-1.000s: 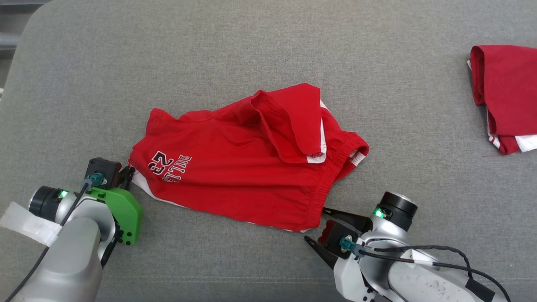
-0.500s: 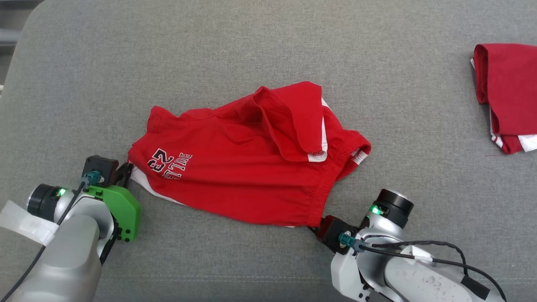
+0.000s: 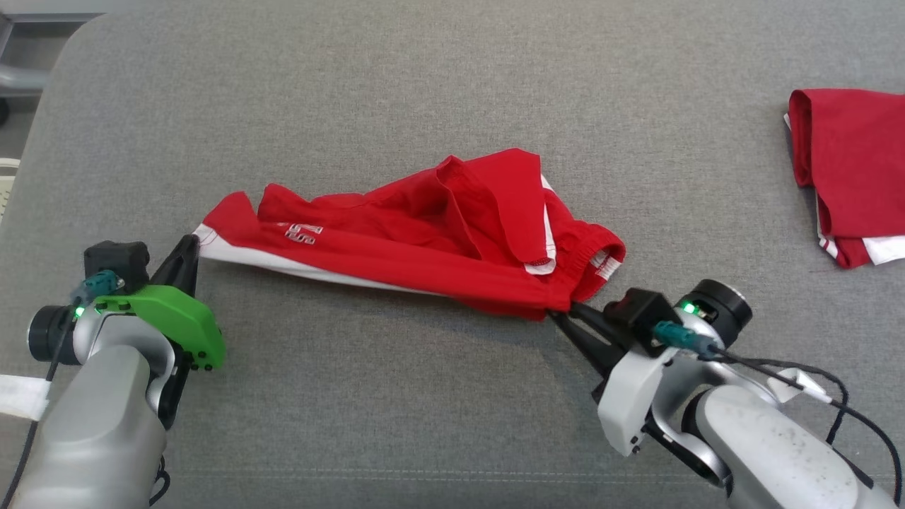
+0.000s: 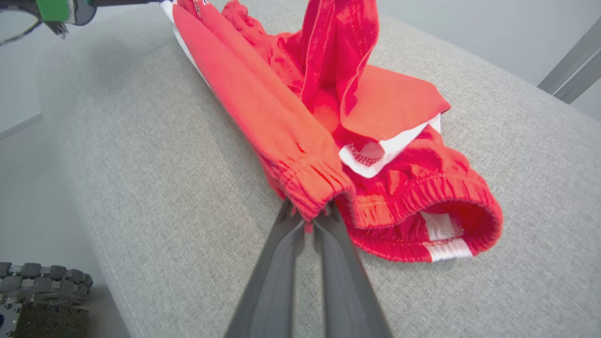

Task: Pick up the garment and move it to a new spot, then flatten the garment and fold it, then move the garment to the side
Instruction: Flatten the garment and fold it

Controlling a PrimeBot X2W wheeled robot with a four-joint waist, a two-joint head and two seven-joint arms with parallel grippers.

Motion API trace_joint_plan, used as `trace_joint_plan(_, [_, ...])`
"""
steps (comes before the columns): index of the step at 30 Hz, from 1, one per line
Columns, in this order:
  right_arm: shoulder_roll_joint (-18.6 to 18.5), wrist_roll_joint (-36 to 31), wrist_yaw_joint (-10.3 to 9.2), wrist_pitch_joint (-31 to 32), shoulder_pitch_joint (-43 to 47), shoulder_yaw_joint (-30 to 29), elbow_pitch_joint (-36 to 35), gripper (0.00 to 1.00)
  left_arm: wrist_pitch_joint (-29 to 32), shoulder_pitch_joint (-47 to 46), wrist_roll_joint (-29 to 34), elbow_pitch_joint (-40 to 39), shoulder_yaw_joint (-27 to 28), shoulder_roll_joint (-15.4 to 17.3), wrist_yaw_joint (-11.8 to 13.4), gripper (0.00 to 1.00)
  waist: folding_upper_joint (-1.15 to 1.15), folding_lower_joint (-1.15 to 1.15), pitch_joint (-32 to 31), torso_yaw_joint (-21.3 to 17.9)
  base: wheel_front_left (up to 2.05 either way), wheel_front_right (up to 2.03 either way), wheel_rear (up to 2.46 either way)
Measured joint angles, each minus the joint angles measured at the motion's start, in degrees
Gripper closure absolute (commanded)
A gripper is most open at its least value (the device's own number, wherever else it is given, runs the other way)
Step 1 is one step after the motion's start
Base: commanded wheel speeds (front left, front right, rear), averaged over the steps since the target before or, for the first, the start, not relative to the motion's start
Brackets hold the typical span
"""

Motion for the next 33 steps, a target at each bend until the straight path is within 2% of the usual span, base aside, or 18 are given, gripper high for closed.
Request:
trace_joint_plan(2, [-0.33,2.23,0.0,-0.37,0.79,-3.15,-2.48,1.0,-0.09,0.8,-2.13,-2.77,2.42,0.03,-0.01,1.0,0.0,0.0,-0.72,-0.08,0.0,0.0,0.0])
trace_joint_plan(4, [-1.33,3.89,0.02,-0.47,1.79,-7.36,-6.11,1.0,-0.27,2.25,-4.72,-9.01,6.22,0.57,-0.08,1.0,0.0,0.0,-1.88,-0.3,0.0,0.0,0.0])
trace_joint_plan(11, [-1.15,8.83,0.01,0.11,3.32,-16.55,-12.65,1.0,-0.32,5.65,-8.4,-25.99,11.52,0.48,-0.14,1.0,0.0,0.0,-4.45,-1.19,0.0,0.0,0.0])
trace_joint_plan(16, [-1.7,11.78,0.0,1.15,1.71,-19.07,-15.88,1.0,0.93,5.69,-10.89,-34.73,11.9,-0.48,-0.14,1.0,0.0,0.0,-5.85,-2.26,0.0,0.0,0.0])
trace_joint_plan(21, [-3.83,14.56,0.0,2.99,-3.57,-18.59,-17.37,1.0,4.3,3.88,-14.03,-40.89,12.48,-2.79,1.47,1.0,0.0,0.0,-6.29,-3.44,0.0,0.0,0.0])
trace_joint_plan(26, [-5.08,18.28,0.0,6.0,-11.73,-16.63,-13.99,1.0,6.59,0.13,-15.7,-43.21,13.24,-4.81,3.8,1.0,0.0,0.0,-4.9,-4.19,0.0,0.0,0.0])
trace_joint_plan(31, [-4.89,18.07,0.0,7.94,-23.04,-13.46,-4.25,1.0,4.47,-6.68,-15.48,-39.36,14.75,-6.52,5.9,1.0,0.0,0.0,-1.93,-4.69,0.0,0.0,0.0])
trace_joint_plan(33, [-3.28,17.79,-0.04,7.93,-28.43,-12.76,0.37,1.0,3.36,-9.79,-15.47,-36.99,15.92,-7.14,6.56,1.0,0.0,0.0,-0.45,-4.94,0.0,0.0,0.0])
